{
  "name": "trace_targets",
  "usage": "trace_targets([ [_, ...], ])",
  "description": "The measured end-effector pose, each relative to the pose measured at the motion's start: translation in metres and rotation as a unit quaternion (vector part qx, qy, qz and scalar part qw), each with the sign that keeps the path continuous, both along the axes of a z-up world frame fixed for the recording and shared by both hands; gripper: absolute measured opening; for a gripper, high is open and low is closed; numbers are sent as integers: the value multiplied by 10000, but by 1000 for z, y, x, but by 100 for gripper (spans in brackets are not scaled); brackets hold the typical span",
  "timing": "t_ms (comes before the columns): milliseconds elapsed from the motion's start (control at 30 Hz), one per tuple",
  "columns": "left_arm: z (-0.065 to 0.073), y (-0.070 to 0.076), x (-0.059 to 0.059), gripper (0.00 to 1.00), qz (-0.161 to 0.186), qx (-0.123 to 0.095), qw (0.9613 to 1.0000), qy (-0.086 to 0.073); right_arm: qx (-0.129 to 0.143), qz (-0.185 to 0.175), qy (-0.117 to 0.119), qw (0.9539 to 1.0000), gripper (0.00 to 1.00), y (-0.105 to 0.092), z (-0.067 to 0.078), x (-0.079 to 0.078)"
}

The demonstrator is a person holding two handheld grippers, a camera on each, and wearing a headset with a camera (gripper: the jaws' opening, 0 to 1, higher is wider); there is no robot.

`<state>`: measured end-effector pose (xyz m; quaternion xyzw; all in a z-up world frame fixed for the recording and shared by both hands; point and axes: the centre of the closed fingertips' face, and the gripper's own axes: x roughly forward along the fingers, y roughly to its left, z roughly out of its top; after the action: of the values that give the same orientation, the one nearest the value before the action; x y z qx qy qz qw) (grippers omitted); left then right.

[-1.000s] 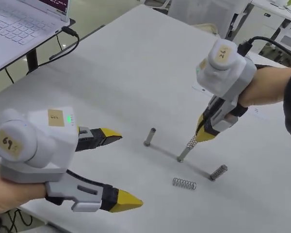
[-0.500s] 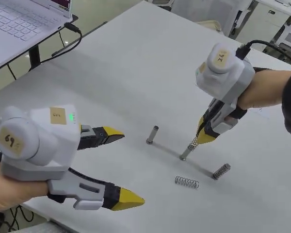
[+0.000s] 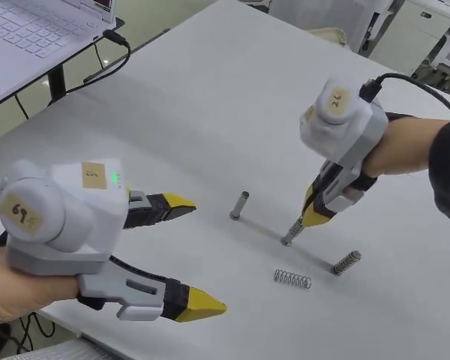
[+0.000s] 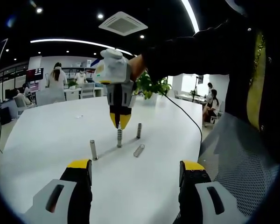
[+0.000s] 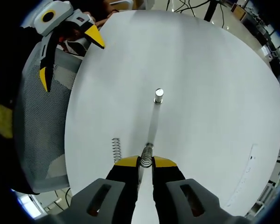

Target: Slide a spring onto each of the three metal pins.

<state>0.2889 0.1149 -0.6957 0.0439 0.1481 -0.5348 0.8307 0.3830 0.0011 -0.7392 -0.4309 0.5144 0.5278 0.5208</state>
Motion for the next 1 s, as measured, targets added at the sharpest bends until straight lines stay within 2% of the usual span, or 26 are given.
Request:
trace_targets([
  [1000,-2,1,2,72,-4,10,10000,29,3,13,-19,10000,8,0,-22,-3],
])
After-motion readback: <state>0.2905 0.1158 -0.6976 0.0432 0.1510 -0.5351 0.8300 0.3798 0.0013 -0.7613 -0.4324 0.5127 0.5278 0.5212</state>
